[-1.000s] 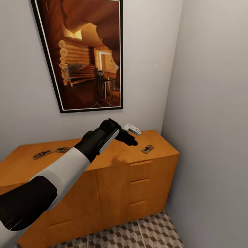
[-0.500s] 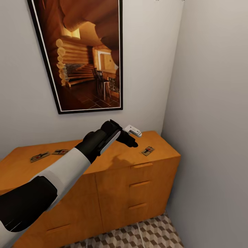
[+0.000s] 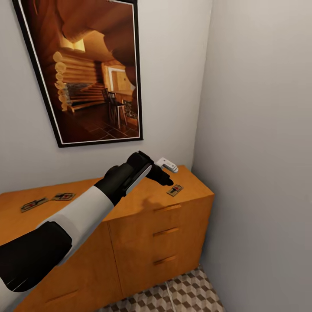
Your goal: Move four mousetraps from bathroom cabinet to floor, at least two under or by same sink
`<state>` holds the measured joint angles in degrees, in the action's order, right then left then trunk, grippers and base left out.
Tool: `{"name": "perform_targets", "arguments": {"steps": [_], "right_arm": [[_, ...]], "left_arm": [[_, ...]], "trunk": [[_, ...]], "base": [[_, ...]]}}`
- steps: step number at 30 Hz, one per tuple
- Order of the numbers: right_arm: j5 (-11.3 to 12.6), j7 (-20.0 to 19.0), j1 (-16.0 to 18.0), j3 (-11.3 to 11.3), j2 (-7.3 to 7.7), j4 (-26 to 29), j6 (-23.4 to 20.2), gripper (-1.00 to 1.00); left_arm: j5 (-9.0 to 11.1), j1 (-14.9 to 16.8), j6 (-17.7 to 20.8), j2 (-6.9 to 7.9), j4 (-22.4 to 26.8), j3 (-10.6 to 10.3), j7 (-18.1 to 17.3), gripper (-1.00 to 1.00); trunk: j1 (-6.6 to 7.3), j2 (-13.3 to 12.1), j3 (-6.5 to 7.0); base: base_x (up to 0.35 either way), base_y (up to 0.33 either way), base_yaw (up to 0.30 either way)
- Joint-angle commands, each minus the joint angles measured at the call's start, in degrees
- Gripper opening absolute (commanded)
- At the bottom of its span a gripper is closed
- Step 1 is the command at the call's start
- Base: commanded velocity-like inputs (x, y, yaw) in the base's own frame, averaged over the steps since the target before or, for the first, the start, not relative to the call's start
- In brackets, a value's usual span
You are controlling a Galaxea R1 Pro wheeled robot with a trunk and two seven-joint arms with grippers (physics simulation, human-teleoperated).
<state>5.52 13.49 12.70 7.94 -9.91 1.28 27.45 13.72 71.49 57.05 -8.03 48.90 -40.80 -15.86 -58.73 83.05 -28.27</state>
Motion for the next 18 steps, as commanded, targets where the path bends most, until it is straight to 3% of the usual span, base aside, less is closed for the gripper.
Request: {"name": "perform_targets", "arguments": {"steps": [1, 18], "right_arm": [[0.7, 0.1, 0.0, 0.5, -0.02, -0.1, 0.2, -1.0], [0.7, 0.0, 0.0, 0.5, 0.03, -0.1, 0.2, -1.0]], "left_arm": [[0.0, 0.1, 0.2, 0.03, 0.0, -0.1, -0.1, 1.0], [0.0, -1.8, 0.2, 0.04, -0.5, -0.1, -0.1, 1.0]], "trunk": [[0.0, 0.0, -0.04], [0.0, 0.0, -0.53]], "base": [[0.0, 0.0, -0.057], [0.0, 0.0, -0.007]]}}
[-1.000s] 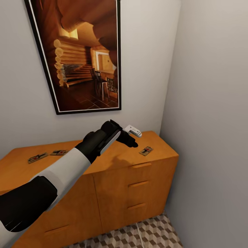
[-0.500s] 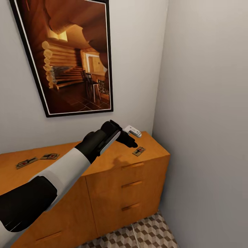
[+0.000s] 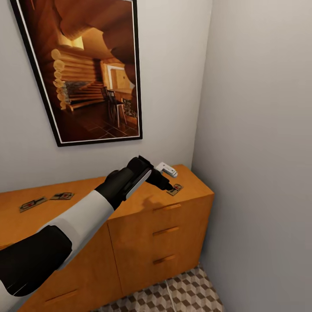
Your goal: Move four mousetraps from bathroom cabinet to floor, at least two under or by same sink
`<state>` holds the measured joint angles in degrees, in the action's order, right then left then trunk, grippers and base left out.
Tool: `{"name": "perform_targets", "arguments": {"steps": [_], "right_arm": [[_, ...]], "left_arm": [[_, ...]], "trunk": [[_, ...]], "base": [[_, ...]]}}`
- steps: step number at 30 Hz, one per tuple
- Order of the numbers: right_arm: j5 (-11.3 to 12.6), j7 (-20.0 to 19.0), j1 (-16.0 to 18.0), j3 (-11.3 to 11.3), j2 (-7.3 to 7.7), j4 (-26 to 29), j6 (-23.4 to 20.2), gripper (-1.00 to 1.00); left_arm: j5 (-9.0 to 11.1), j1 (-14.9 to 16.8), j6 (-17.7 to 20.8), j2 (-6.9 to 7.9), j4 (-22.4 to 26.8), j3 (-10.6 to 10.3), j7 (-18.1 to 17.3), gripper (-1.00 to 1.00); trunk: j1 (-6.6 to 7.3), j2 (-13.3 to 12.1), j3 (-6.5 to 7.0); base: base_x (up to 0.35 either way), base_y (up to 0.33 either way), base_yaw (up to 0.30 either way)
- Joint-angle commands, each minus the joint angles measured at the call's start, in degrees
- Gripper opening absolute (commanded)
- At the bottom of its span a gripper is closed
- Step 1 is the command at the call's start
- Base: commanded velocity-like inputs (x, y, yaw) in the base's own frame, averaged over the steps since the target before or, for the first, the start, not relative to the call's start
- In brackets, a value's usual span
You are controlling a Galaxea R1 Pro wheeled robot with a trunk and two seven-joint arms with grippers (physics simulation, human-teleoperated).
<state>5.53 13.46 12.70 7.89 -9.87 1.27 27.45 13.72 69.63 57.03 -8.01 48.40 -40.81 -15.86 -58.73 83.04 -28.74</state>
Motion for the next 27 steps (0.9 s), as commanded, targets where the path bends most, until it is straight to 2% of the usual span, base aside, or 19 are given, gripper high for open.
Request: {"name": "perform_targets", "arguments": {"steps": [1, 9, 15, 27], "right_arm": [[0.7, 0.1, 0.0, 0.5, -0.01, 0.0, 0.2, -1.0], [0.7, 0.1, 0.0, 0.5, 0.01, -0.1, 0.2, -1.0], [0.7, 0.1, 0.0, 0.5, 0.01, -0.1, 0.2, -1.0], [0.7, 0.1, 0.0, 0.5, -0.06, -0.1, 0.2, -1.0]], "left_arm": [[0.0, 0.0, 0.2, 0.01, 0.0, -0.1, -0.1, 1.0], [0.0, 0.0, 0.2, -0.02, 0.0, -0.1, -0.1, 1.0], [0.0, 0.0, 0.2, 0.01, -0.1, -0.1, -0.1, 1.0], [0.0, 0.0, 0.2, 0.01, -0.2, -0.1, -0.1, 1.0]], "trunk": [[0.0, 0.0, -0.15], [0.0, 0.0, -0.75], [0.0, 0.0, -0.83], [0.0, 0.0, -0.83]], "base": [[0.0, 0.0, 0.0], [0.041, 0.0, 0.0], [0.235, 0.0, 0.0], [0.048, -0.004, 0.0]]}}
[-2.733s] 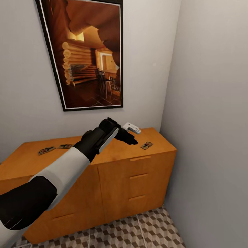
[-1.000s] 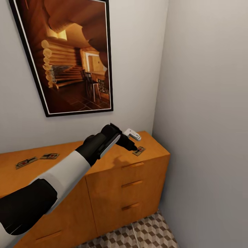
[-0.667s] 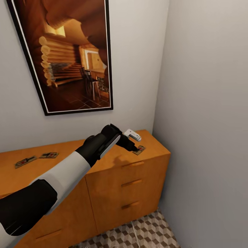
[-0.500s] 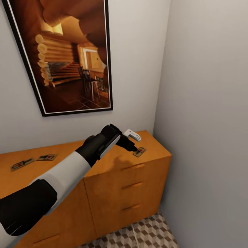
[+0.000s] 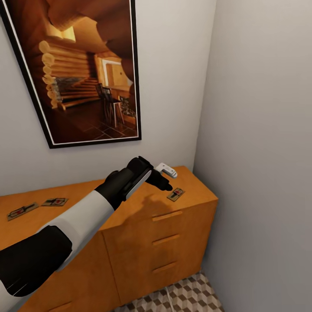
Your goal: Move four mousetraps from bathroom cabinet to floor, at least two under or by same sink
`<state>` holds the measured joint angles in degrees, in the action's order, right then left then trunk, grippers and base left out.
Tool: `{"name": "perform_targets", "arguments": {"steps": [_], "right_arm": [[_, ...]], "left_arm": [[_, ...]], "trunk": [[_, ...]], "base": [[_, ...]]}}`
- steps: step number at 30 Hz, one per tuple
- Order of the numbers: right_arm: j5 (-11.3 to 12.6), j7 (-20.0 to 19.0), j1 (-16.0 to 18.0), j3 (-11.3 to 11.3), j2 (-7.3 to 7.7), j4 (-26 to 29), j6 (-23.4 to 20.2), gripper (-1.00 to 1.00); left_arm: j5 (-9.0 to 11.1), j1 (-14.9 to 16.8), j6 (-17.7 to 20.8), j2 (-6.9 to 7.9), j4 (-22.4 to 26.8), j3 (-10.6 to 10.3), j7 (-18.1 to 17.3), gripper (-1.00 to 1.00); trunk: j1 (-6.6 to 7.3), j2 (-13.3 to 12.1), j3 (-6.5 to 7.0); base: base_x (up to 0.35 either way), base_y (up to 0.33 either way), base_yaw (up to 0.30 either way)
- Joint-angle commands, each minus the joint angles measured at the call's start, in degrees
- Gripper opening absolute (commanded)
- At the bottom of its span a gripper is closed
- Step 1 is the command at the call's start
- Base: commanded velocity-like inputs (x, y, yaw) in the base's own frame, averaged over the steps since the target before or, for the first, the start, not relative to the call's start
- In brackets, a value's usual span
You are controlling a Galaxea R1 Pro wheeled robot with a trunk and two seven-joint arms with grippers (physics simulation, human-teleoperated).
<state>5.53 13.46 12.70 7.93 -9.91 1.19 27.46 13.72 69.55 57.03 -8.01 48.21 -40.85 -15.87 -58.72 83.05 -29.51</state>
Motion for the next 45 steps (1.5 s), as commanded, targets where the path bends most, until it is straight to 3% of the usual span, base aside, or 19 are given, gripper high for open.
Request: {"name": "perform_targets", "arguments": {"steps": [1, 5, 12, 22, 28, 45], "right_arm": [[0.7, 0.1, 0.0, 0.5, -0.02, 0.0, 0.2, -1.0], [0.7, 0.1, 0.0, 0.5, -0.02, 0.0, 0.2, -1.0], [0.7, 0.1, 0.0, 0.5, -0.02, 0.0, 0.2, -1.0], [0.7, 0.1, 0.0, 0.5, -0.02, 0.0, 0.2, -1.0], [0.7, 0.1, 0.0, 0.5, -0.05, 0.0, 0.2, -1.0], [0.7, 0.1, 0.0, 0.5, 0.03, 0.0, 0.2, -1.0]], "left_arm": [[0.0, 0.1, 0.2, 0.01, -0.2, -0.1, -0.1, 1.0], [0.0, 0.0, 0.2, -0.04, -0.5, -0.5, -0.1, 1.0], [0.0, -0.4, 0.2, -0.11, -0.6, -3.1, -0.1, 1.0], [0.1, -0.7, 0.2, -0.25, -0.5, -3.4, -0.5, 1.0], [0.0, -0.8, 0.0, -0.17, -0.5, -3.4, -4.9, 1.0], [-0.1, -0.8, -0.8, 0.18, -0.6, -2.9, -5.3, 1.0]], "trunk": [[-0.01, 0.0, -0.06], [-0.01, 0.0, -0.06], [-0.01, 0.0, -0.06], [-0.01, 0.0, -0.06], [-0.01, 0.0, -0.06], [-0.01, 0.0, -0.06]], "base": [[0.12, -0.064, 0.0], [0.109, -0.056, 0.0], [0.024, -0.011, 0.0], [0.001, 0.0, 0.0], [0.0, 0.0, 0.0], [0.0, 0.0, 0.0]]}}
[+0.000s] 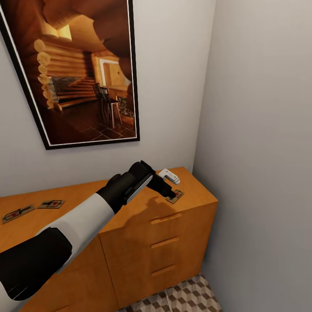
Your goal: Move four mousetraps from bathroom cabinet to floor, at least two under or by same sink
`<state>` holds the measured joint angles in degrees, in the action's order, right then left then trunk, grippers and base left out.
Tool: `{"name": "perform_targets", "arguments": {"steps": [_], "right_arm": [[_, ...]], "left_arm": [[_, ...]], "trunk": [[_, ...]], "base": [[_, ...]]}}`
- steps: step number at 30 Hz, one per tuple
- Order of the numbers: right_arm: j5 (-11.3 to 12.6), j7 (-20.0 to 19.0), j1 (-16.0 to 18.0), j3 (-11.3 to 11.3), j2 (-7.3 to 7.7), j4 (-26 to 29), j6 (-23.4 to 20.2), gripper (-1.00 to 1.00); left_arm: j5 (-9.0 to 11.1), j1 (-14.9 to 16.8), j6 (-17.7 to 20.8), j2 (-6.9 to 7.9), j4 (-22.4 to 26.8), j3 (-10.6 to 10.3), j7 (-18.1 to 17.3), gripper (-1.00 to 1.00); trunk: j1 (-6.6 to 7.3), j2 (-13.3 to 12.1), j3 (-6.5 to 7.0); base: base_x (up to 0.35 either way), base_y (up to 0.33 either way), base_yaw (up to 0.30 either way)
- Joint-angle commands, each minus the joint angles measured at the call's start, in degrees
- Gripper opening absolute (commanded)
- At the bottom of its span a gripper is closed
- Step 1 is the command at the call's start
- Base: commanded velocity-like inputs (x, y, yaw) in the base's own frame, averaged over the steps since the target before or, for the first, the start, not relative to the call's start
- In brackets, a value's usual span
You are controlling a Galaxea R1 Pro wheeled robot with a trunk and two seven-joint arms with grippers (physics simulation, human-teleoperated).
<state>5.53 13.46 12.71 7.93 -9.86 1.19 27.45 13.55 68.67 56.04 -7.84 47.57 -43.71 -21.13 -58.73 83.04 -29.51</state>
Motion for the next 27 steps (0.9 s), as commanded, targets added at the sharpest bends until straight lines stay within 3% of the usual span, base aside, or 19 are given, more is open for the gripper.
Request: {"name": "perform_targets", "arguments": {"steps": [1, 27], "right_arm": [[0.7, 0.1, 0.0, 0.5, 0.0, 0.0, 0.2, -1.0], [0.7, 0.1, 0.0, 0.5, 0.0, -0.1, 0.2, -1.0]], "left_arm": [[0.1, 0.1, 0.2, 0.03, 0.0, 0.0, 0.0, 1.0], [0.2, 0.1, -0.2, 0.01, -1.1, -0.1, 0.0, 1.0]], "trunk": [[0.0, 0.0, -0.06], [0.0, 0.0, -0.9]], "base": [[0.0, 0.0, 0.0], [0.0, 0.0, 0.0]]}}
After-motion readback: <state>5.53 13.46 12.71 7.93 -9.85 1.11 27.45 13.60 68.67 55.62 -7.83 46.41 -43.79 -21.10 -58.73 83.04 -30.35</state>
